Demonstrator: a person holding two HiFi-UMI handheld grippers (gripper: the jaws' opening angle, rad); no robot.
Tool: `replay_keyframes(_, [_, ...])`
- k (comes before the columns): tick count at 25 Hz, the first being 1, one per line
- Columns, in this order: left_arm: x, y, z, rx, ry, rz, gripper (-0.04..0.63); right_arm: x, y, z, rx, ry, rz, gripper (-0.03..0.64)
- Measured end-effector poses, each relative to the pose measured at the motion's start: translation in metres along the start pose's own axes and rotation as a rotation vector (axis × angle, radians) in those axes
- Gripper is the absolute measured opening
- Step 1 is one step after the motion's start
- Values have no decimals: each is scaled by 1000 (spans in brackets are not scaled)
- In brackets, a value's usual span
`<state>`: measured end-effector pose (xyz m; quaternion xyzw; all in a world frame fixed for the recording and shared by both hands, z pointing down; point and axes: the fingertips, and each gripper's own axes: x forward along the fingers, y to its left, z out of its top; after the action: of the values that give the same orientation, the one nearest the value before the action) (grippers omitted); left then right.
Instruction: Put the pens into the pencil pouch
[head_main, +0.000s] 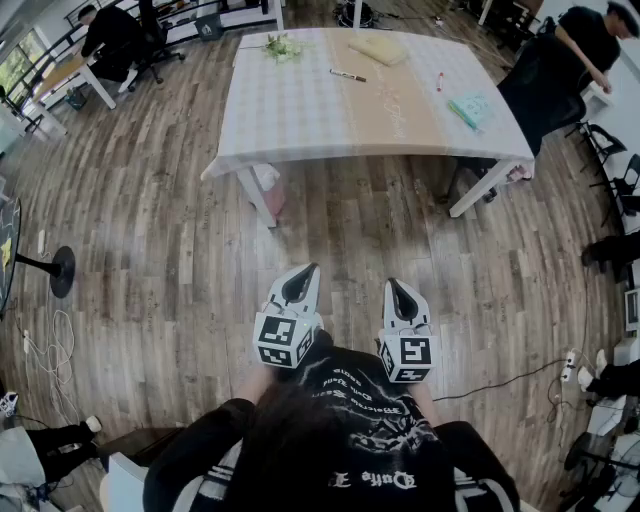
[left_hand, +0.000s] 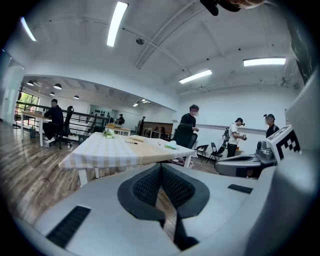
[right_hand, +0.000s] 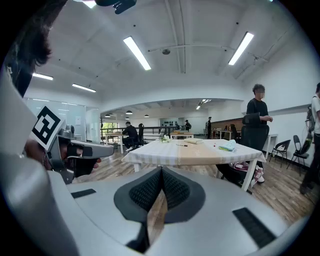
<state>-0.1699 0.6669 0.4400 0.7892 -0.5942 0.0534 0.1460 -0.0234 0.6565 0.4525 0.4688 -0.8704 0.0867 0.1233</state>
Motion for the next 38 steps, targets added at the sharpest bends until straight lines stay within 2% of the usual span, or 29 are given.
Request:
replay_keyframes(10, [20,18,11,-5,-8,-1,20,26,-3,7,-8,11,-7,6])
replay_keyframes(19, [47,38,12,-10,13,-44,20,57,-8,12,67,-16,3,9])
replay_keyframes(25, [68,60,18,1,15,-78,20,81,-17,24,100,-59,-50,9])
replay_keyframes(32, [83,80,27,-3,33,-114,20,105,-4,25,91,-26,-48,9])
replay_keyframes(38, [105,87,28,-2,39,-100,20,126,-9,23,65,-8,-17,9])
